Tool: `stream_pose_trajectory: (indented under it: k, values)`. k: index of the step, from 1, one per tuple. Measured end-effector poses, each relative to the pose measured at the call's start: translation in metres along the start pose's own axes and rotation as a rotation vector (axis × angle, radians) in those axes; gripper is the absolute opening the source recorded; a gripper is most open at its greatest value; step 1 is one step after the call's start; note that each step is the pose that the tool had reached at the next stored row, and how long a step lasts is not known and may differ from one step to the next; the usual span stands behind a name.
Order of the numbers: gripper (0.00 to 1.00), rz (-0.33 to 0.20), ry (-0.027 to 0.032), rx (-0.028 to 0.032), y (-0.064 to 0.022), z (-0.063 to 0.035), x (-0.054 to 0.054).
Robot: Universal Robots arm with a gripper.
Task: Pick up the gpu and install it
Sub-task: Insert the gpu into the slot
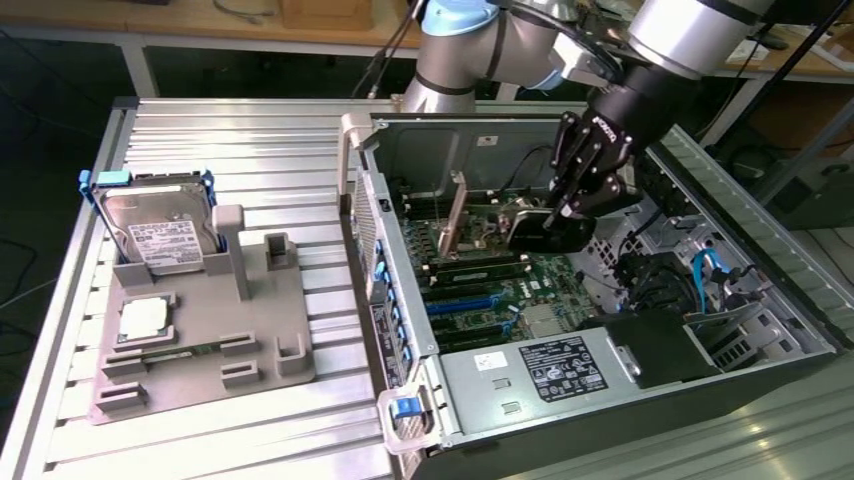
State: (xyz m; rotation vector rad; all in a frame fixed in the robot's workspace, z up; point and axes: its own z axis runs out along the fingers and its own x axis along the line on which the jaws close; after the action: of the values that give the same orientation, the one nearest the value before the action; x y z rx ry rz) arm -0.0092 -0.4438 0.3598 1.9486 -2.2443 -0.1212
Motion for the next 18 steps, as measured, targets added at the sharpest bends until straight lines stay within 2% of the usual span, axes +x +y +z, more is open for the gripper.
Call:
stream_pose_trajectory:
  k: [5,7,18]
  values:
    - [0.27,-0.090,0.0156,0.0067,-0.0011,0.0067,0.000]
    - [0.27,-0.110,0.0186,0.0081,-0.0015,0.0090,-0.001]
    - [0.27,-0.114,0.0175,0.0104,0.0066,0.0279,0.000]
